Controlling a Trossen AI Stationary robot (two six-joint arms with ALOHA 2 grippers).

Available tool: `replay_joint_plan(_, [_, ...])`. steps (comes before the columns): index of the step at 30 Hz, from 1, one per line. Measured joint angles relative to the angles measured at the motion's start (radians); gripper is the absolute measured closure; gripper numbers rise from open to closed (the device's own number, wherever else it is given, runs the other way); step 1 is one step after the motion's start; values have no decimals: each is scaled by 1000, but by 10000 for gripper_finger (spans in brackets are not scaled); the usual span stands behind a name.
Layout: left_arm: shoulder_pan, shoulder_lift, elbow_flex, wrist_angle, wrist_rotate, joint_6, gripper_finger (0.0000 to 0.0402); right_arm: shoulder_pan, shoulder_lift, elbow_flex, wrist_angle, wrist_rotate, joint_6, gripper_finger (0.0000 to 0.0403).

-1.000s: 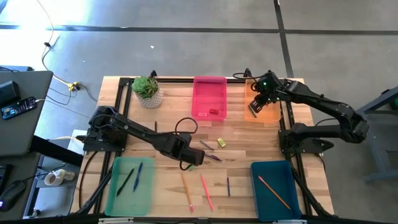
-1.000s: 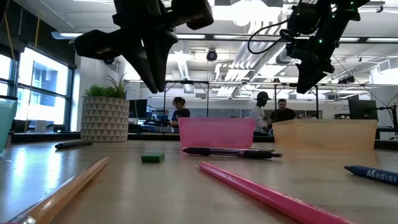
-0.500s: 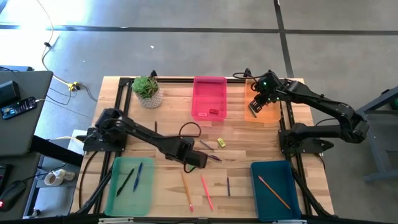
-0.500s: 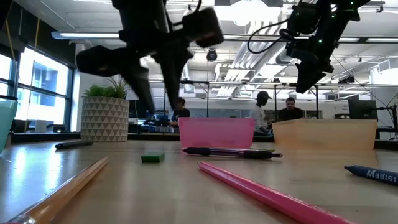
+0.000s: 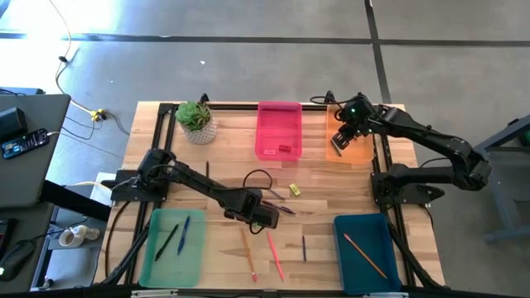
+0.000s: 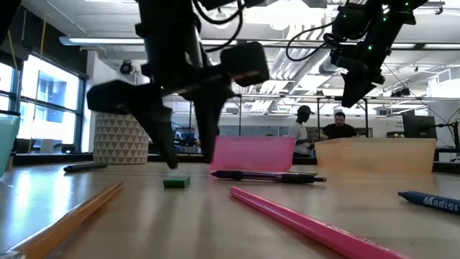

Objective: Sort crayons/erasers/pens/pencils in bins
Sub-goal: Put the green eraser into the pink bin

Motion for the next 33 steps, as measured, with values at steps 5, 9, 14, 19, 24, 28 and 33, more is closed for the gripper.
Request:
replay_joint_plan(5, [-1,20,-1,-11,0,0,241,0,0,0,0,-1,-13,281])
replay_joint_plan(9, [-1,31,1,-15,-3,2,246,0,0,0,0,-1,-18,281])
replay_joint_plan(14, [-1,39,0,-30,-4,18,254,0,0,0,0,-2,-21,281])
replay_joint_plan(19, [-1,56,2,-50,-3,33,264,0,0,0,1,-2,-21,281])
replay_joint_plan(24, [-6,67,1,-53,9,43,275,0,0,0,1,-2,-47,281])
replay_joint_plan(28, [-6,68,1,-58,4,45,290,0,0,0,1,-2,-47,281])
replay_joint_plan(33, [-6,69,0,-61,5,45,322,0,0,0,10,-2,-47,281])
